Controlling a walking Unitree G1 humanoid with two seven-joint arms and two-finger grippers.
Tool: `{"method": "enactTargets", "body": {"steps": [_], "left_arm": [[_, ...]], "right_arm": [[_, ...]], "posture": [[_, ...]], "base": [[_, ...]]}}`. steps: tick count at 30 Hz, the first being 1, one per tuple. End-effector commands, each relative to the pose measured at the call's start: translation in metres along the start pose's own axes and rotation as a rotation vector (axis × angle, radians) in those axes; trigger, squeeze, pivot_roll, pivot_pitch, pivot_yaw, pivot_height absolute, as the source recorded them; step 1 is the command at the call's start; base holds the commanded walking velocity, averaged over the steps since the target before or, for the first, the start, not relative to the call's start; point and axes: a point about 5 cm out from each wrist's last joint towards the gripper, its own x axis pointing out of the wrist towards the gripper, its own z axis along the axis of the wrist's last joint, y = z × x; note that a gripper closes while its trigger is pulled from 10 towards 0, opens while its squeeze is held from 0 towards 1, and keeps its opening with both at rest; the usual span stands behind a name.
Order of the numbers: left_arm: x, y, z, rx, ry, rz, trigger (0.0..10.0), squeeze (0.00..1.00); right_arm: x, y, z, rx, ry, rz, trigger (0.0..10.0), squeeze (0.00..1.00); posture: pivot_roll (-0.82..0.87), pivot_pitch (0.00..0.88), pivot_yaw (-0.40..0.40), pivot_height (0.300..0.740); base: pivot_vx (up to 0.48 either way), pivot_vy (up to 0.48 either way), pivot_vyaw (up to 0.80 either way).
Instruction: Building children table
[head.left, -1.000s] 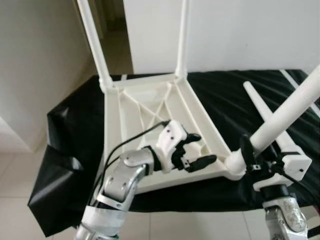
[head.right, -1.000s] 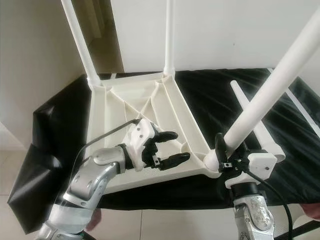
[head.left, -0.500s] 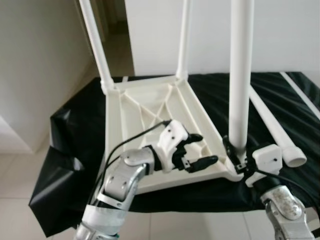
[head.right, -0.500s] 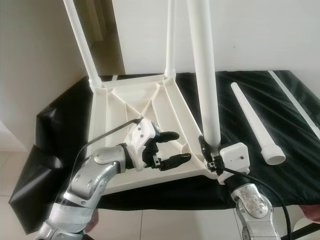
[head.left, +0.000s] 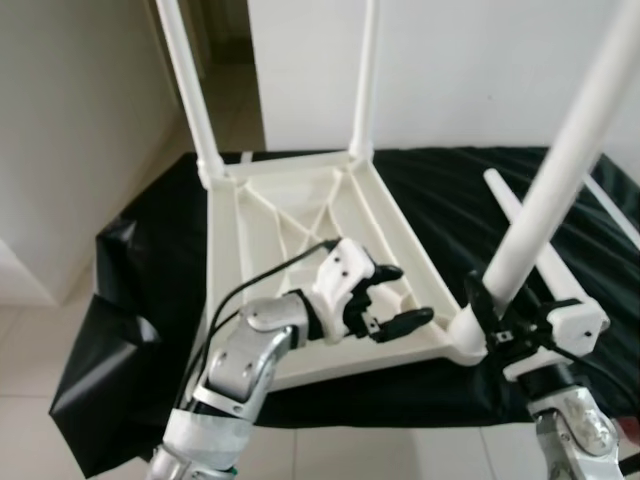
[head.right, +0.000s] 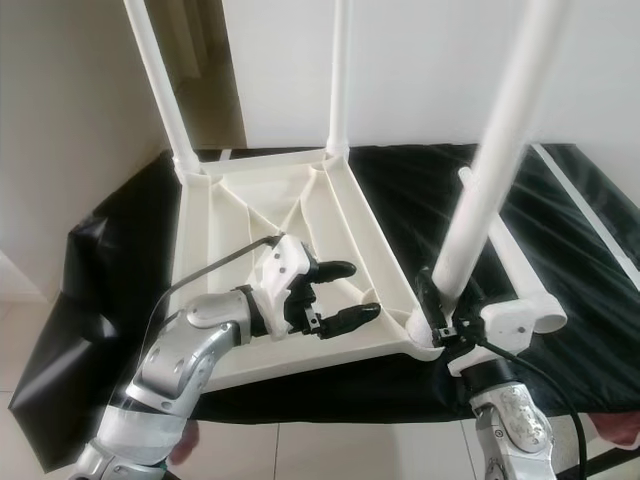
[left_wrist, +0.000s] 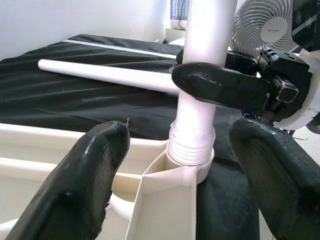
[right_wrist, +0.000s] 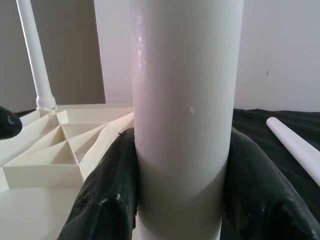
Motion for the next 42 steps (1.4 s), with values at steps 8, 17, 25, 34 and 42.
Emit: {"method": "enactTargets", "body": {"steps": [8,17,25,34,42], "left_arm": [[0.001,0.002,0.005,0.014,-0.007,0.038,10.0,0.00],[0.002,0.001,0.005,0.016,-0.006,0.018,10.0,0.00],[0.004,0.000,0.005,0.020,-0.008,0.006,10.0,0.00],[0.000,0.000,0.006,0.024,-0.006,0.012,10.0,0.00],[-0.001,0.001,0.007,0.027,-0.005,0.015,10.0,0.00]], "right_arm": [[-0.018,0.000,-0.038,0.132,0.190,-0.069,10.0,0.00],[-0.014,0.004,-0.034,0.029,0.240,0.184,10.0,0.00],[-0.012,-0.008,-0.027,0.007,0.275,0.330,10.0,0.00],[-0.022,-0.012,-0.031,0.047,0.326,0.409,10.0,0.00],[-0.029,-0.021,-0.036,0.028,0.338,0.362,10.0,0.00]], "posture": [[-0.02,0.000,0.036,0.740],[-0.03,0.000,0.051,0.740],[-0.03,0.000,0.054,0.740],[-0.01,0.000,0.050,0.740],[-0.01,0.000,0.059,0.740]], "base": [[0.000,0.000,0.00],[0.000,0.000,0.00],[0.000,0.000,0.00],[0.000,0.000,0.00],[0.000,0.000,0.00]]}}
